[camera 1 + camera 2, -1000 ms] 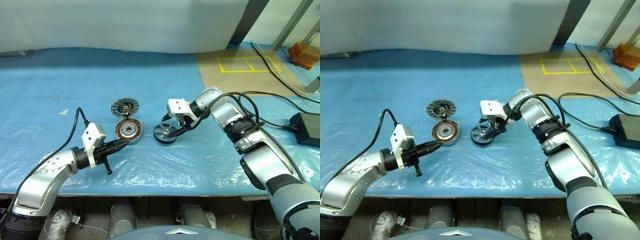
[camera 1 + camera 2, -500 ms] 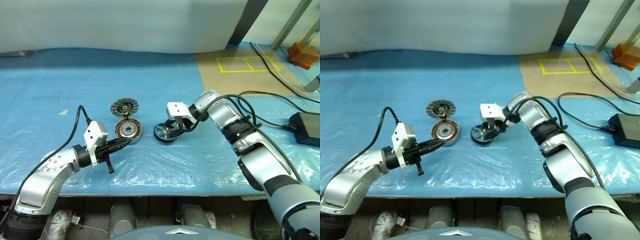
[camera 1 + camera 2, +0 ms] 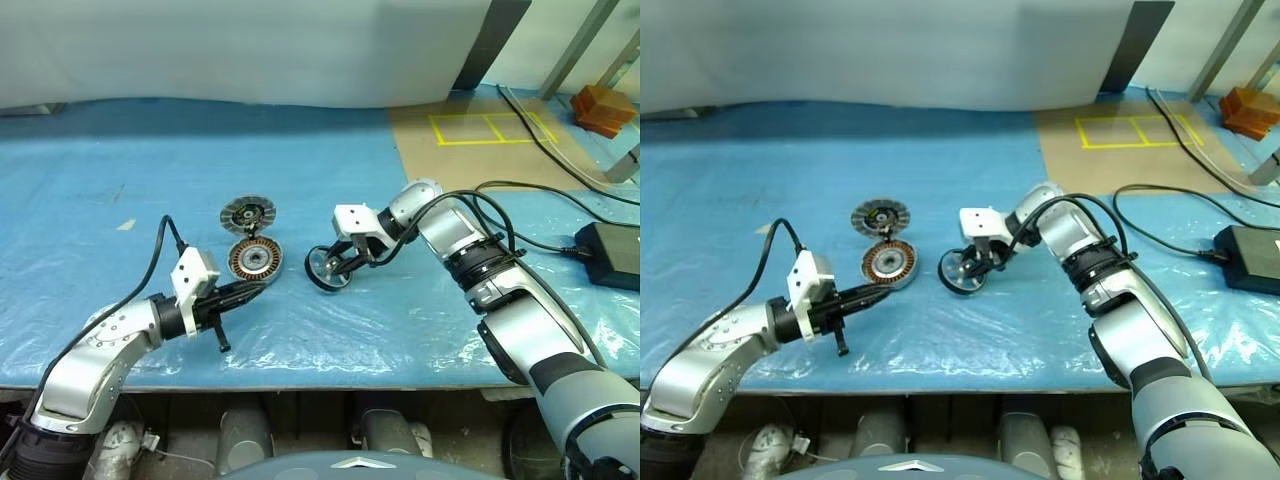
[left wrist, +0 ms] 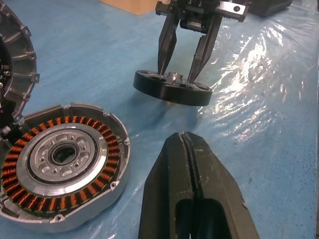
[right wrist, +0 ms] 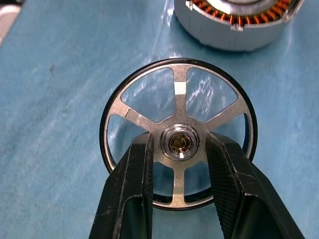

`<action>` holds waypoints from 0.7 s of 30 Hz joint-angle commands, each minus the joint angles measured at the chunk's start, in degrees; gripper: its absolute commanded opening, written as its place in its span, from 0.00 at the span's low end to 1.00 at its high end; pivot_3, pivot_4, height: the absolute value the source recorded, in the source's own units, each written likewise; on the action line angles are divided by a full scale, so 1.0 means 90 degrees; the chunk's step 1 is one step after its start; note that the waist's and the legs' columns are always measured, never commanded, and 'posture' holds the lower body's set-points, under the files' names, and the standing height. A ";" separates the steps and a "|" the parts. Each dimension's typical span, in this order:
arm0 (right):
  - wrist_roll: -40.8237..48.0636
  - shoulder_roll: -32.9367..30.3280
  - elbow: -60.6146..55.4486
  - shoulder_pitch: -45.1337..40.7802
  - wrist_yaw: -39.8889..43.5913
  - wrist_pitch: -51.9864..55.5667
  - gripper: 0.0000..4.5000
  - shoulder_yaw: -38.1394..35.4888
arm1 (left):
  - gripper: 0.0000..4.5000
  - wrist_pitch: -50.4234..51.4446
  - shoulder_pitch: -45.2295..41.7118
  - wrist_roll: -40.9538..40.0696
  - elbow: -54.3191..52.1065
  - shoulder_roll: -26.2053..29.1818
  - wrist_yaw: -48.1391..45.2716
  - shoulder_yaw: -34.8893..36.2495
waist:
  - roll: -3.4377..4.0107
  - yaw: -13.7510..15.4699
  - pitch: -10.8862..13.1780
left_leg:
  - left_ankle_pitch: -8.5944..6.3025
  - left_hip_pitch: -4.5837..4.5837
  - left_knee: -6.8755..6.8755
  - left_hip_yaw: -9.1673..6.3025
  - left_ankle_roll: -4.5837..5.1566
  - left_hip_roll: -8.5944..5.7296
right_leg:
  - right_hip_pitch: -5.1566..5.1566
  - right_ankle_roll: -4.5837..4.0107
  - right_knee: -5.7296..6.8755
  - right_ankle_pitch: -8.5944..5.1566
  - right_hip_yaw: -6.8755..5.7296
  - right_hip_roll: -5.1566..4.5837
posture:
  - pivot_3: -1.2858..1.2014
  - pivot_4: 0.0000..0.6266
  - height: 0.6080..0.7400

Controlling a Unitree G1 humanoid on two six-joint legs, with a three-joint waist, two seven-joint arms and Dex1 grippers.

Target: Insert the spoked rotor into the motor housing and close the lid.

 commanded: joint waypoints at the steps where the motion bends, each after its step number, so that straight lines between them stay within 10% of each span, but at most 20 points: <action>1: 0.0552 0.0273 -0.0589 -0.0486 0.0136 0.0482 0.26 -0.0422 | 0.00 -0.0150 0.0060 -0.0142 -0.0120 0.0160 0.0037 0.0589 | 0.0000 -0.0008 0.0000 | 0.0000 -0.0002 0.0000 0.0000 0.0000 0.0000 | -0.0003 0.0000 0.0001 0.0000 0.0000 0.0000 | 0.52 0.24 1.00; 21: 0.0251 0.2034 0.2026 -0.1487 -0.1278 -0.0514 0.26 -0.0647 | 0.00 -0.0287 0.0678 -0.0122 0.0033 0.0205 0.0294 0.1770 | -0.0002 0.0002 0.0002 | -0.0001 -0.0019 -0.0005 0.0000 -0.0003 0.0006 | -0.0014 -0.0008 -0.0003 -0.0005 -0.0010 -0.0001 | 0.52 0.24 1.00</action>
